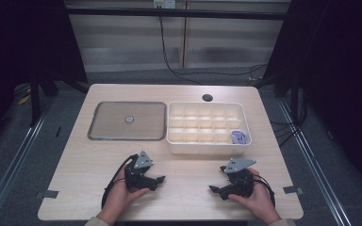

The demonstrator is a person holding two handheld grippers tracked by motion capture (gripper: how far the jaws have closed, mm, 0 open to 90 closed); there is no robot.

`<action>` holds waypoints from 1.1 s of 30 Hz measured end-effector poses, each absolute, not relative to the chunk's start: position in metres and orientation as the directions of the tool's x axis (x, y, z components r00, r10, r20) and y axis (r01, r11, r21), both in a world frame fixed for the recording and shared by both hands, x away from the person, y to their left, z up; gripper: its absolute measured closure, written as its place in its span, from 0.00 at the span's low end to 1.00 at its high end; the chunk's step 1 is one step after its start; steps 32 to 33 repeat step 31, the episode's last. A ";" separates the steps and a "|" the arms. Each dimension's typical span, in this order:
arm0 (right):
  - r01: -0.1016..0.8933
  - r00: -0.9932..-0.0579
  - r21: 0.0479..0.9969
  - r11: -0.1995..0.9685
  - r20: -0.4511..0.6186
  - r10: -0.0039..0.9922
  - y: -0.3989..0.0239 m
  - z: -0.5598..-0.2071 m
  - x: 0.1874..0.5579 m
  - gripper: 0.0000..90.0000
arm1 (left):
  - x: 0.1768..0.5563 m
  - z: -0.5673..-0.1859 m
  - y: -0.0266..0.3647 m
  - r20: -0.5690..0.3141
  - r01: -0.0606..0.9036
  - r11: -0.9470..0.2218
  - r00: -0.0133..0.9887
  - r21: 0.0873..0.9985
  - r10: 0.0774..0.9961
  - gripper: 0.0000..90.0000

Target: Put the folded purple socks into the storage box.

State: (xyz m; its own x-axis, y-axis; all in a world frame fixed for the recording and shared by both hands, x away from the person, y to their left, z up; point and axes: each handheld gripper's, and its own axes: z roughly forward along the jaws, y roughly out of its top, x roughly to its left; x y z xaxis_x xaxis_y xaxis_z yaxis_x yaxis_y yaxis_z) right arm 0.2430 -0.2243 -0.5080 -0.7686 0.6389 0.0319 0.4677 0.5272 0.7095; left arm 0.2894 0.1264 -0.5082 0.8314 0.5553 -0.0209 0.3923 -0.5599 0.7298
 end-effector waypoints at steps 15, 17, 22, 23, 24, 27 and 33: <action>0.458 -0.766 0.728 0.511 0.031 0.642 -0.226 -0.510 0.241 0.17 | 0.289 -0.508 0.126 -0.021 0.392 -0.560 0.831 0.730 0.555 0.23; 0.457 -0.766 0.728 0.511 0.031 0.642 -0.226 -0.510 0.241 0.17 | 0.289 -0.508 0.126 -0.020 0.392 -0.561 0.832 0.729 0.555 0.23; 0.457 -0.766 0.729 0.510 0.032 0.642 -0.226 -0.510 0.241 0.17 | 0.289 -0.508 0.126 -0.021 0.392 -0.560 0.832 0.729 0.555 0.23; 0.457 -0.767 0.729 0.510 0.032 0.641 -0.226 -0.510 0.241 0.17 | 0.289 -0.508 0.126 -0.022 0.391 -0.559 0.832 0.731 0.554 0.23; 0.457 -0.767 0.729 0.510 0.032 0.641 -0.226 -0.510 0.241 0.17 | 0.290 -0.508 0.126 -0.019 0.389 -0.560 0.832 0.731 0.554 0.23; 0.457 -0.766 0.729 0.510 0.031 0.642 -0.226 -0.510 0.241 0.17 | 0.289 -0.508 0.126 -0.022 0.392 -0.559 0.832 0.731 0.554 0.23; 0.457 -0.767 0.729 0.510 0.032 0.641 -0.226 -0.510 0.241 0.17 | 0.289 -0.508 0.126 -0.021 0.392 -0.561 0.832 0.729 0.555 0.23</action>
